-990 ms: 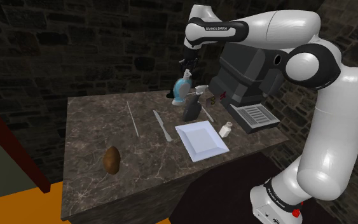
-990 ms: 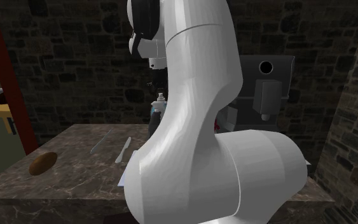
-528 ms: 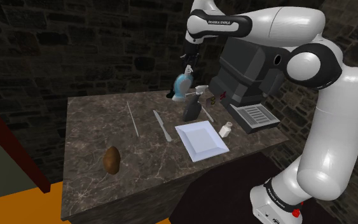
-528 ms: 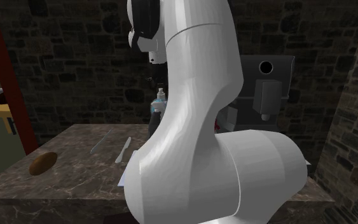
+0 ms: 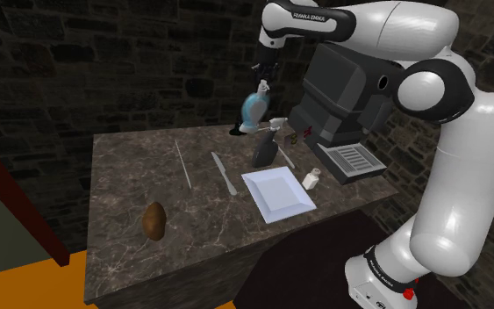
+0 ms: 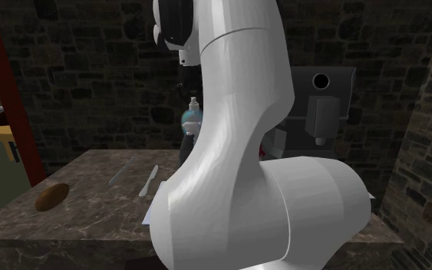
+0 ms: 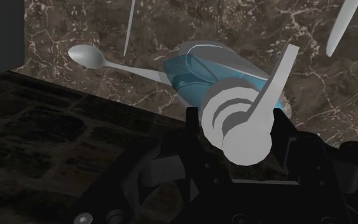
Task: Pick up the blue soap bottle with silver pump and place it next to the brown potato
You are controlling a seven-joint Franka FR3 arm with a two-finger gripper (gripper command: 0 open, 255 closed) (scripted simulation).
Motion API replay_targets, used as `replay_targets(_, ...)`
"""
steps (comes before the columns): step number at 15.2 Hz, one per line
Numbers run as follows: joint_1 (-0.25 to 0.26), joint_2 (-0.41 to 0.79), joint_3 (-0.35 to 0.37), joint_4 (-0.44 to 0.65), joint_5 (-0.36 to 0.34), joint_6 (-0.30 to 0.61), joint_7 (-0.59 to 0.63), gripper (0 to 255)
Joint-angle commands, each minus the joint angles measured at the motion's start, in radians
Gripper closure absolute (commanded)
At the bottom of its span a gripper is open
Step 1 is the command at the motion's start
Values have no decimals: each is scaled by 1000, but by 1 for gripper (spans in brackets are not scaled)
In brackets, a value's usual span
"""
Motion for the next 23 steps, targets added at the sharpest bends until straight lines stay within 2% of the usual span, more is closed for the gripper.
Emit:
replay_targets(1, 0, 9, 0, 42, 0, -33, 0, 255)
replay_targets(13, 0, 55, 0, 265, 1, -210, -6, 255)
replay_targets(18, 76, -37, 25, 122, -10, -163, 93, 255)
replay_targets(23, 150, -90, 54, 43, -20, -140, 196, 255)
